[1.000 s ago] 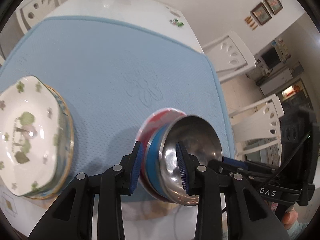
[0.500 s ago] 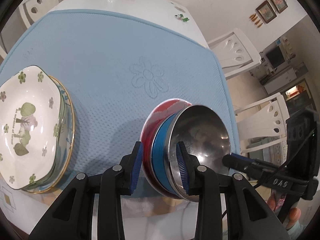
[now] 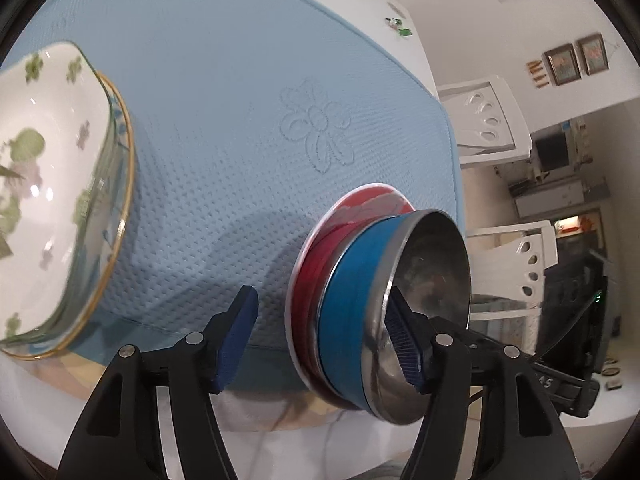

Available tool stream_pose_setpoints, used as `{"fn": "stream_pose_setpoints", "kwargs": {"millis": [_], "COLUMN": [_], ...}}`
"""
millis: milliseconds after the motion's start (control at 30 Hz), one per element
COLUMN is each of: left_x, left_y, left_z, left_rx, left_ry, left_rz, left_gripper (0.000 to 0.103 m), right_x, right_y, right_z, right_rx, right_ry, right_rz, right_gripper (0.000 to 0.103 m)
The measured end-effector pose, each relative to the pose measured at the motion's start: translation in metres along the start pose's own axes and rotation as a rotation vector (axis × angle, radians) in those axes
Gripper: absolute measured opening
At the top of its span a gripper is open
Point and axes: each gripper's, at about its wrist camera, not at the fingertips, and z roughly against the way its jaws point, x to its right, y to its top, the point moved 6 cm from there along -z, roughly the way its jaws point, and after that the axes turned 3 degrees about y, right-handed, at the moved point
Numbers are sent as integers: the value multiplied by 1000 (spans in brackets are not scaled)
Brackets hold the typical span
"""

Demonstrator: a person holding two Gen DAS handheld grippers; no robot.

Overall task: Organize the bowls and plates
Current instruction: 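Grasp the rim of the nested bowl stack with both grippers and lift it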

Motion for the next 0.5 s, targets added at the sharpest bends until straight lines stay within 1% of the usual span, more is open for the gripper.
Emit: {"fn": "stream_pose_setpoints", "kwargs": {"millis": [167,200,267,300,400,500], "left_x": [2,2,2,1,1,3], "left_y": [-4,-5,-4,-4,-6,-5], "left_z": [-17,-18,-20,-22,-28,-30], "left_rx": [-43,-36,-19,-23,-42,-45], "left_ry": [-20,-29,-1,8,2,5], "left_rz": [30,34,35,36,39,30], "left_gripper": [62,62,62,62,62,62], "right_x": [5,7,6,5,3,-2], "right_y": [2,3,3,3,5,6], "right_z": [-15,-18,-22,-23,-26,-28], "right_rx": [-21,-26,-29,-30,-26,-23], "right_ry": [30,30,47,59,76,75], "right_rz": [-24,-24,-25,-29,-25,-15], "right_gripper": [53,53,53,53,53,53]}}
